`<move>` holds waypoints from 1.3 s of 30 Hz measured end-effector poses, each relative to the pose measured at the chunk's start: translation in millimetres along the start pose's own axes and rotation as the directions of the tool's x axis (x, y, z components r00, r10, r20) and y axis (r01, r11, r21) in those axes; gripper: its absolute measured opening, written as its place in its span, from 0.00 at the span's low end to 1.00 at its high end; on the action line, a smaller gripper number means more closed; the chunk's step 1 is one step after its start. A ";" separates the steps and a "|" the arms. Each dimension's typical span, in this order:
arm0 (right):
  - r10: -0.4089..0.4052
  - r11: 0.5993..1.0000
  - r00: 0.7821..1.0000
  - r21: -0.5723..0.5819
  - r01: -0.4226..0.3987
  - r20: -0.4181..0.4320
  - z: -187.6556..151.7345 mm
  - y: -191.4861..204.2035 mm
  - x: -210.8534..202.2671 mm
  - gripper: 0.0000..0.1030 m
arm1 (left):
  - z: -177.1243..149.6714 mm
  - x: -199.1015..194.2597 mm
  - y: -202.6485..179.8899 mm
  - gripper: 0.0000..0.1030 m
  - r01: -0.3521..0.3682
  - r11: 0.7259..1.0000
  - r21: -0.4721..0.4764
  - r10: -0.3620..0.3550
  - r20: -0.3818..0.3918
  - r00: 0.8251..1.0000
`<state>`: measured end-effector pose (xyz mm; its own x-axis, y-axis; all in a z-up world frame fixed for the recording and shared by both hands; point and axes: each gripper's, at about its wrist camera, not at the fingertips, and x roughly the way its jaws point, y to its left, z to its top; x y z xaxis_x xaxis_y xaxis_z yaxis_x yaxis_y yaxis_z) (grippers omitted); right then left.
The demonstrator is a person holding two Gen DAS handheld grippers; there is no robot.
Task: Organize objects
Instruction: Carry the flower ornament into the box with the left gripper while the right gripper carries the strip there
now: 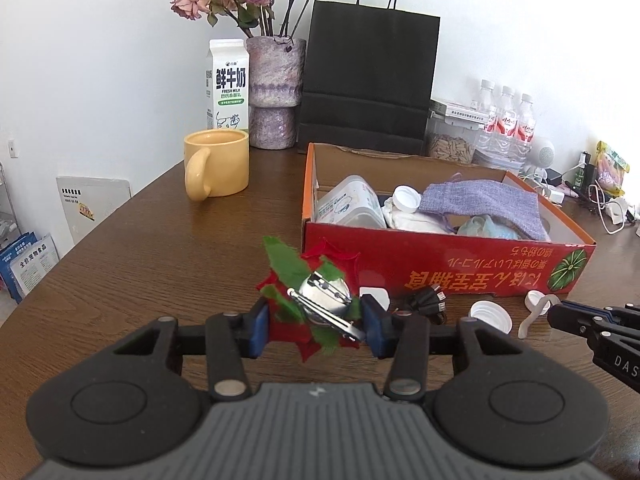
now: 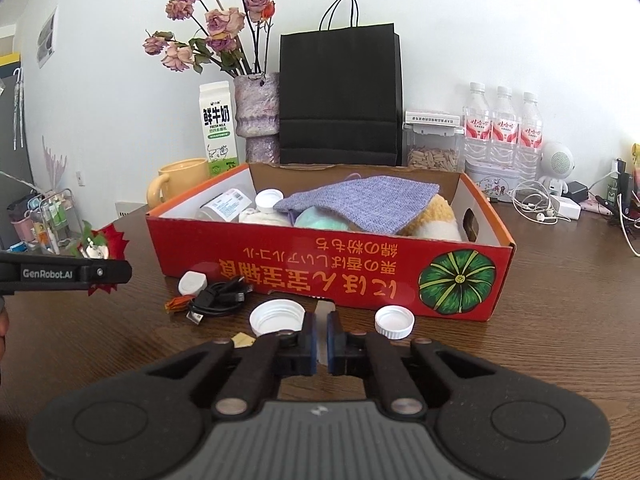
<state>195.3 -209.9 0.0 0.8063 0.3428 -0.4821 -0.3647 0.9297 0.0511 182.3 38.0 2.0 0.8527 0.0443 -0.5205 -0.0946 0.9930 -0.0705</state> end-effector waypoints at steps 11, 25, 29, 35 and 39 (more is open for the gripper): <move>0.000 1.000 0.995 -0.011 0.001 0.101 29.2 -0.6 -18.2 0.04 | 24.7 -13.4 -28.0 0.46 0.037 0.999 0.029 -0.038 0.058 0.998; 0.022 0.999 0.984 -0.041 -0.015 0.177 64.4 2.0 -9.4 0.04 | 54.7 1.0 -58.8 0.46 0.060 0.996 0.071 -0.067 0.100 0.993; 0.024 0.999 0.982 -0.045 -0.016 0.190 75.1 0.0 1.7 0.04 | 63.4 14.2 -64.1 0.46 0.061 0.995 0.075 -0.069 0.100 0.993; 0.031 0.998 0.979 -0.059 -0.019 0.203 92.3 -6.1 25.9 0.04 | 79.9 41.0 -70.7 0.46 0.060 0.996 0.069 -0.067 0.103 0.992; 0.035 0.998 0.979 -0.057 -0.024 0.201 102.4 -12.0 47.7 0.04 | 90.5 64.7 -73.0 0.46 0.062 0.996 0.061 -0.068 0.097 0.993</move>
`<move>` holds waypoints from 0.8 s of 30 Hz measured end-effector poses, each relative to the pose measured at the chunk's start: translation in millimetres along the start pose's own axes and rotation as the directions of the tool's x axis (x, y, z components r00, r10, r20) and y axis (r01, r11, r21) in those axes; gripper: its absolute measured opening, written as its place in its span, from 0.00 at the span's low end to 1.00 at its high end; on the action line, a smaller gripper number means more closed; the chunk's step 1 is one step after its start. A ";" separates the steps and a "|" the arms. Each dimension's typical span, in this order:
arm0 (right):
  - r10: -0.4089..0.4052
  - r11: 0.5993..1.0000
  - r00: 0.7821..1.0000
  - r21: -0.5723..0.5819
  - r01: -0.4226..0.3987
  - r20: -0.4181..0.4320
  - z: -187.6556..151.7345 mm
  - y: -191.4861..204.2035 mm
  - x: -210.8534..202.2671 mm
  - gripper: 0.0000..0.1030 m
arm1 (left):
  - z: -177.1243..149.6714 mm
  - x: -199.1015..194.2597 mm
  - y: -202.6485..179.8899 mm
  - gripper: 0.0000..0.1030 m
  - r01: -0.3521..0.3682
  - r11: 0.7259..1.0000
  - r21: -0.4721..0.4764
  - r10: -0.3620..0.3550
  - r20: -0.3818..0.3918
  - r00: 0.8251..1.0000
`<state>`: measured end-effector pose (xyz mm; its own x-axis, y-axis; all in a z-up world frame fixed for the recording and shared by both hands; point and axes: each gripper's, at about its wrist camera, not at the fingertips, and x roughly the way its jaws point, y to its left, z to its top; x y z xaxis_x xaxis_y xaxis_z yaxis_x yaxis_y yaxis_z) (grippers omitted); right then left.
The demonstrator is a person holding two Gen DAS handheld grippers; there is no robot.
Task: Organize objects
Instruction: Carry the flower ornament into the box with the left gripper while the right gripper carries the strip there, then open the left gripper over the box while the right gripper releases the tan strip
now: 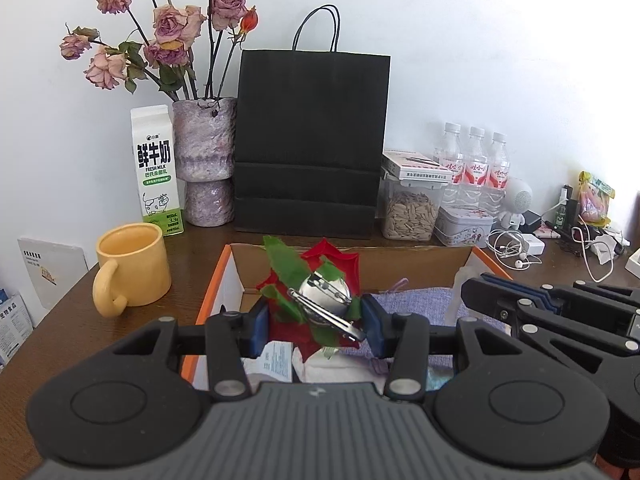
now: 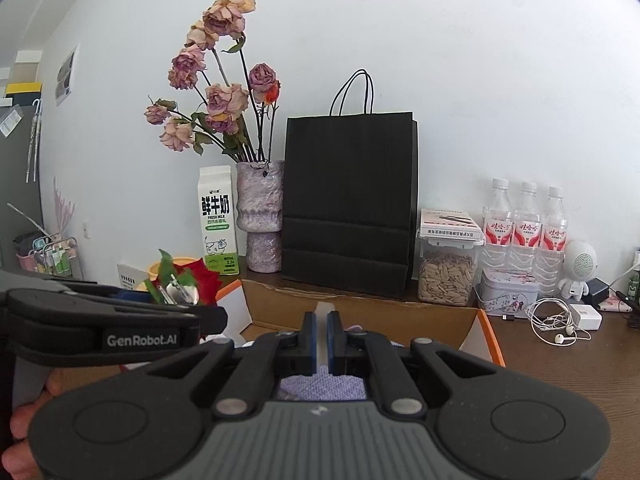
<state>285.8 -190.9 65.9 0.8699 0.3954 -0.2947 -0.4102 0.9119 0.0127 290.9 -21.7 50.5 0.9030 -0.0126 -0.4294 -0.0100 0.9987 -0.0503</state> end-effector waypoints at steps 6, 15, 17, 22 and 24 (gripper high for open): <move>0.003 1.000 1.000 0.003 -0.003 -0.018 2.8 -11.5 36.8 0.04 | 10.9 37.2 -1.3 0.46 -0.001 1.000 -0.019 0.001 -0.003 1.000; -0.011 1.000 0.992 0.027 0.014 -0.123 -2.3 -39.3 69.1 0.25 | 10.0 69.0 2.8 0.84 -0.007 1.000 0.009 0.008 -0.046 0.999; -0.034 0.999 0.990 0.031 0.039 -0.140 -4.0 -42.6 69.8 0.55 | 9.7 67.3 5.2 0.95 -0.038 0.999 0.009 0.038 -0.032 0.999; -0.046 0.998 0.987 0.029 0.051 -0.153 -5.3 -45.6 69.6 0.94 | 11.4 63.4 8.1 1.00 -0.026 1.000 0.001 0.026 -0.029 0.999; -0.038 0.999 0.987 0.026 0.042 -0.156 -5.3 -43.7 69.2 0.96 | 11.6 62.8 7.0 1.00 -0.026 1.000 0.005 0.026 -0.030 0.999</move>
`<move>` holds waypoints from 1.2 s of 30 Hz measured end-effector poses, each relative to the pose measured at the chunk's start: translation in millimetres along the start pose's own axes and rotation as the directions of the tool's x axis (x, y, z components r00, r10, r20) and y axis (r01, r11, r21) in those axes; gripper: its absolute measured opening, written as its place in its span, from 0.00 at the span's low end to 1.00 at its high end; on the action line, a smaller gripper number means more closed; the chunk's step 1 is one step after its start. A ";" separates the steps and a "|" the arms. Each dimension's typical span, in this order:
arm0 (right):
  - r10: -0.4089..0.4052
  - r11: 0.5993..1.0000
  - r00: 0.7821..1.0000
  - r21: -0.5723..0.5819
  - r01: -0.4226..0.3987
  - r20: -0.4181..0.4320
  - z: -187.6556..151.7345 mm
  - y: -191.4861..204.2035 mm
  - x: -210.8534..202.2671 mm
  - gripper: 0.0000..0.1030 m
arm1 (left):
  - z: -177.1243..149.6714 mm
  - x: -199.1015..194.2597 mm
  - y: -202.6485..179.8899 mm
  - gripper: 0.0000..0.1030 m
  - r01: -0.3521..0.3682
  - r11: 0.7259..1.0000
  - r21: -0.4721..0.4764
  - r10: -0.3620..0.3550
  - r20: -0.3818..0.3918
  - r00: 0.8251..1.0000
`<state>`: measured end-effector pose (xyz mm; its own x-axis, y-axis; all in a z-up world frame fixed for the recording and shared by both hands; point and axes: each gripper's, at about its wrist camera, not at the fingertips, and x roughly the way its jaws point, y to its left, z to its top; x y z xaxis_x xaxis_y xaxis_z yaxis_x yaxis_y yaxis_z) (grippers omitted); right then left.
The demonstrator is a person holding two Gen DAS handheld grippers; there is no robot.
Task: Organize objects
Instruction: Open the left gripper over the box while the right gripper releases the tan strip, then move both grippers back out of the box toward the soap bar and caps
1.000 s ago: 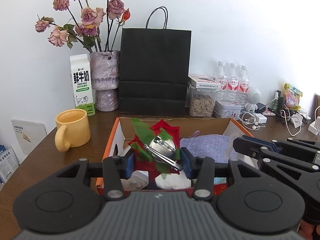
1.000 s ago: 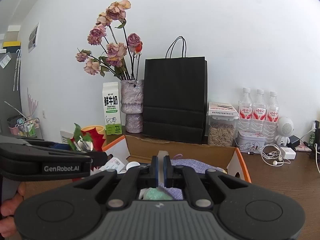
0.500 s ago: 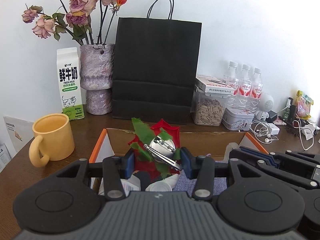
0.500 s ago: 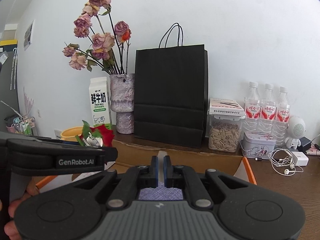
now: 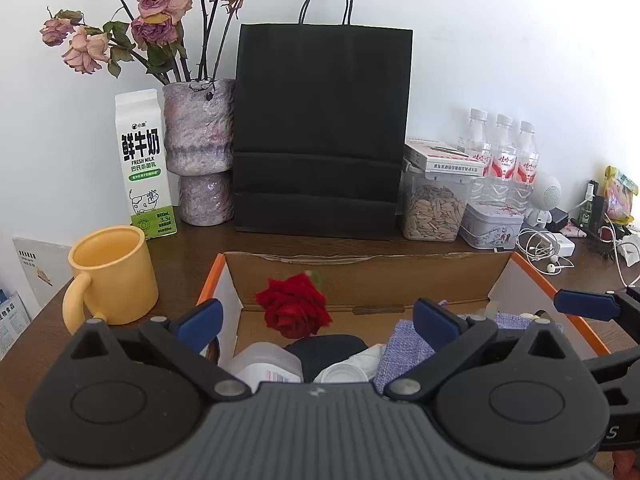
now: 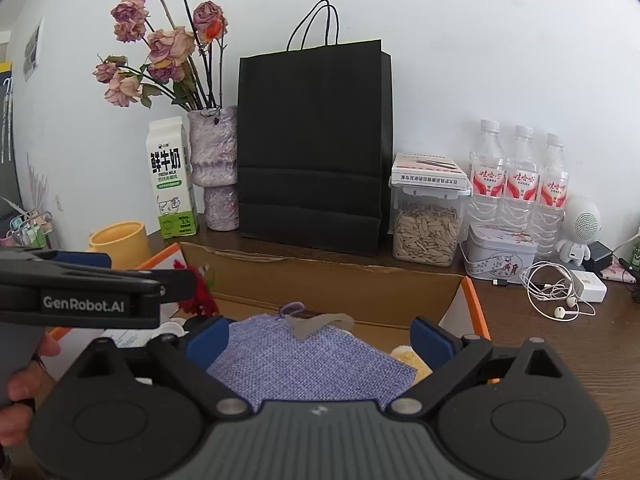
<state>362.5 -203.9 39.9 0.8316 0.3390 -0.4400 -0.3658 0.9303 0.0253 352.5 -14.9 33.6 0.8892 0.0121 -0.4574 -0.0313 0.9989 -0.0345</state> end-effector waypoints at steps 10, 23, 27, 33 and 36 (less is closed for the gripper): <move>-0.007 1.000 1.000 -0.024 0.007 0.016 1.0 8.3 -8.5 0.97 | 0.0 -8.9 -1.6 1.00 0.010 1.000 -0.008 -0.010 0.011 1.000; -0.027 0.999 0.999 -0.022 0.028 0.041 -12.9 20.8 -51.6 0.98 | -14.8 -59.0 -5.1 1.00 0.008 1.000 -0.008 -0.008 0.022 1.000; -0.034 0.999 0.999 -0.015 0.035 0.037 -20.1 22.5 -69.6 0.98 | -19.6 -78.2 -0.8 1.00 0.000 1.000 -0.007 0.000 0.022 1.000; -0.040 0.999 0.999 -0.014 0.040 0.024 -33.6 24.7 -95.3 0.99 | -28.4 -101.5 9.2 1.00 -0.019 0.999 -0.025 0.019 -0.001 1.000; -0.041 0.999 0.999 -0.012 0.041 0.018 -40.2 25.2 -107.6 0.99 | -33.4 -111.5 14.0 1.00 -0.036 0.999 -0.027 0.036 -0.010 0.999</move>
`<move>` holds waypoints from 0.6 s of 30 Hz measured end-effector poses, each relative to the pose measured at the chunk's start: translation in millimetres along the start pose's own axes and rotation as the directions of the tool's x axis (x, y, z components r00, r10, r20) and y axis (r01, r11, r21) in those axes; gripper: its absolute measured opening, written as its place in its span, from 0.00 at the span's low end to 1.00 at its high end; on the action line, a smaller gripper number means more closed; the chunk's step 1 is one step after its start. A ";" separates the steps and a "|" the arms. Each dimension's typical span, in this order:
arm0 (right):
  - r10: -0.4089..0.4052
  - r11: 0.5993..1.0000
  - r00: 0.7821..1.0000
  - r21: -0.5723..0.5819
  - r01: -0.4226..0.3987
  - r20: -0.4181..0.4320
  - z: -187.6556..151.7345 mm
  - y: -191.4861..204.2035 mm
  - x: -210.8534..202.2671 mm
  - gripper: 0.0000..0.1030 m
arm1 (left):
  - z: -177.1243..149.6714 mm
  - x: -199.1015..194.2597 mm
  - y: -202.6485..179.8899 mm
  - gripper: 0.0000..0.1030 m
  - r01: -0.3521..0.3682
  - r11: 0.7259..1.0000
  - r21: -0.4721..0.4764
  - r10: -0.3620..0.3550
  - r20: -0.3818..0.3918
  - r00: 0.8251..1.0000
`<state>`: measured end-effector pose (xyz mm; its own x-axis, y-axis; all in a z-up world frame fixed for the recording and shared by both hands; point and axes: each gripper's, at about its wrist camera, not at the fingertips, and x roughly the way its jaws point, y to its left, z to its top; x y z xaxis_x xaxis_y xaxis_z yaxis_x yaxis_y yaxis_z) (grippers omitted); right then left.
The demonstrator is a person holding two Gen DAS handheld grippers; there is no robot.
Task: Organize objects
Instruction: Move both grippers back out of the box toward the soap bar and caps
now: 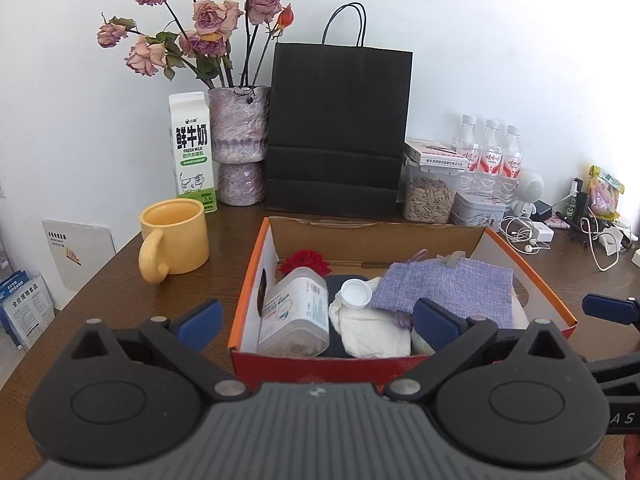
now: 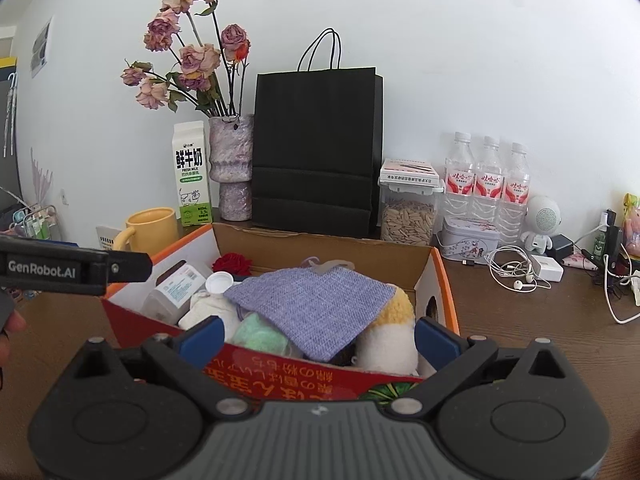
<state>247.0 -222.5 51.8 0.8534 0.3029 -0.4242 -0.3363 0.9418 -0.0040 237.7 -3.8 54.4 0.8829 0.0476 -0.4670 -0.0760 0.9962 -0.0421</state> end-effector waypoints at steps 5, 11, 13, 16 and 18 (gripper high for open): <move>0.006 1.000 1.000 0.004 -0.006 -0.009 -10.5 -0.1 -17.4 1.00 | -11.0 -14.8 7.9 1.00 -0.022 1.000 -0.003 0.022 -0.017 1.000; 0.011 1.000 1.000 -0.004 -0.012 -0.024 -22.6 0.6 -32.1 1.00 | -26.2 -25.0 8.1 1.00 -0.031 1.000 -0.002 0.031 -0.052 0.998; 0.012 1.000 0.999 -0.004 -0.012 -0.030 -26.6 -0.3 -35.8 1.00 | -31.8 -26.8 6.6 1.00 -0.029 1.000 -0.001 0.029 -0.065 0.997; 0.014 1.000 0.999 -0.007 -0.014 -0.041 -32.5 -2.4 -39.6 1.00 | -40.3 -28.8 2.5 1.00 -0.024 1.000 0.004 0.024 -0.087 0.996; 0.015 1.000 0.999 -0.010 -0.015 -0.048 -35.5 -3.9 -41.2 1.00 | -45.6 -29.3 -0.8 1.00 -0.017 1.000 0.007 0.018 -0.103 0.995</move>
<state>199.1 -243.8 37.1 0.8283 0.3096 -0.4670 -0.3535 0.9354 -0.0068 190.8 -9.3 27.9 0.8291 0.0576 -0.5562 -0.0881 0.9957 -0.0282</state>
